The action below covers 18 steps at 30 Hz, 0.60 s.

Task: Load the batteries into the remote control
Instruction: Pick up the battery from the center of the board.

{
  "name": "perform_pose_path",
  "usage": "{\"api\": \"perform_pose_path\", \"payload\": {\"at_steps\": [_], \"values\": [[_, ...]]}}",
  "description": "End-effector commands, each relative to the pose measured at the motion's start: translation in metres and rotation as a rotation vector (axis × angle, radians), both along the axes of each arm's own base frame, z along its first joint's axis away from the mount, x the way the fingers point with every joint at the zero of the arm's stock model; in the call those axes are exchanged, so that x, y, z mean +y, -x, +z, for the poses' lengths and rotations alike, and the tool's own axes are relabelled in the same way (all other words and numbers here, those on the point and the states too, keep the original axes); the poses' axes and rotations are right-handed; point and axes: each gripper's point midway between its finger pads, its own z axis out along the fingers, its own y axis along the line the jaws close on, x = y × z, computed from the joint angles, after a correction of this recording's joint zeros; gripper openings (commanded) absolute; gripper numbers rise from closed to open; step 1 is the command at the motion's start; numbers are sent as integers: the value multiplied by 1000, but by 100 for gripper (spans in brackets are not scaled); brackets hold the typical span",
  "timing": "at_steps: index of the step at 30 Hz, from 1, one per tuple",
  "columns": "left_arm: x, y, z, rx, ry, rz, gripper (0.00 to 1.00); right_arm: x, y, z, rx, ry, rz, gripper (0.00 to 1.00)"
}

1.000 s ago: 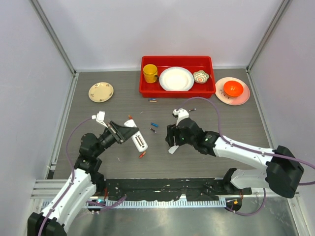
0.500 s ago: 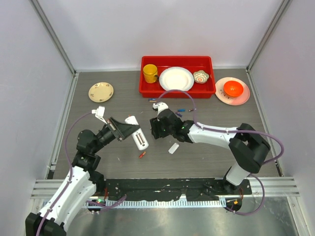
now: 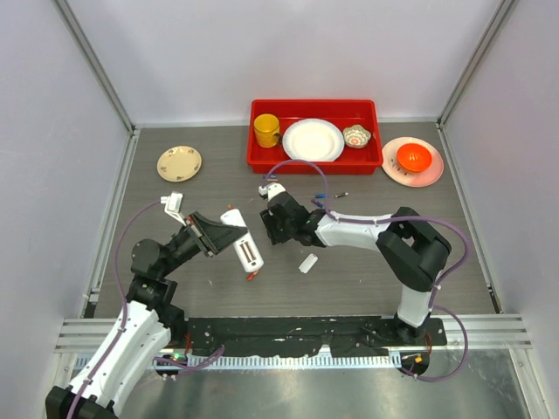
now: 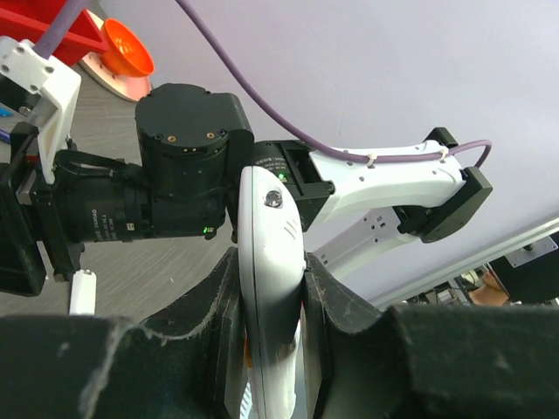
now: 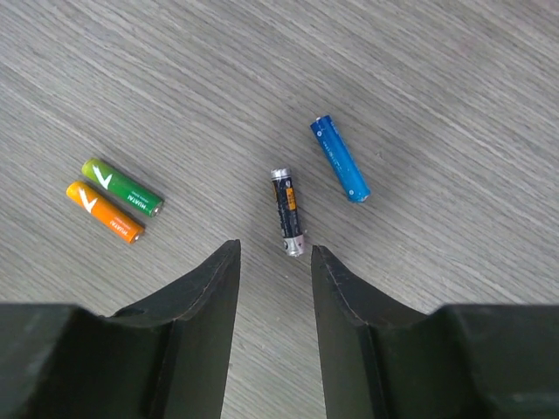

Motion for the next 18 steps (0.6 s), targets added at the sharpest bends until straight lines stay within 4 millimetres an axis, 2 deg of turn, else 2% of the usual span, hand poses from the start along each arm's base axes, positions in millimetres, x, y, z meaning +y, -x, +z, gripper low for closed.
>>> {"api": "perform_pose_path", "payload": {"at_steps": [1,3,7,11,14,18], "values": [[-1,7,9,-52,19,-32,0,6,-21,17,-75,-2,-24,43],[-2,8,7,-53,15,-40,0,4,-26,28,-98,-41,-53,43],[-2,7,3,-45,11,-38,0,-7,-45,35,-91,-79,-109,47],[-3,5,-3,-35,5,-40,0,-18,-67,30,-76,-67,-128,47],[-3,3,-5,-33,7,-35,0,-16,-72,26,-64,-66,-114,47],[-3,2,-9,-27,6,-32,0,-8,-71,27,-60,-97,-85,52]]}}
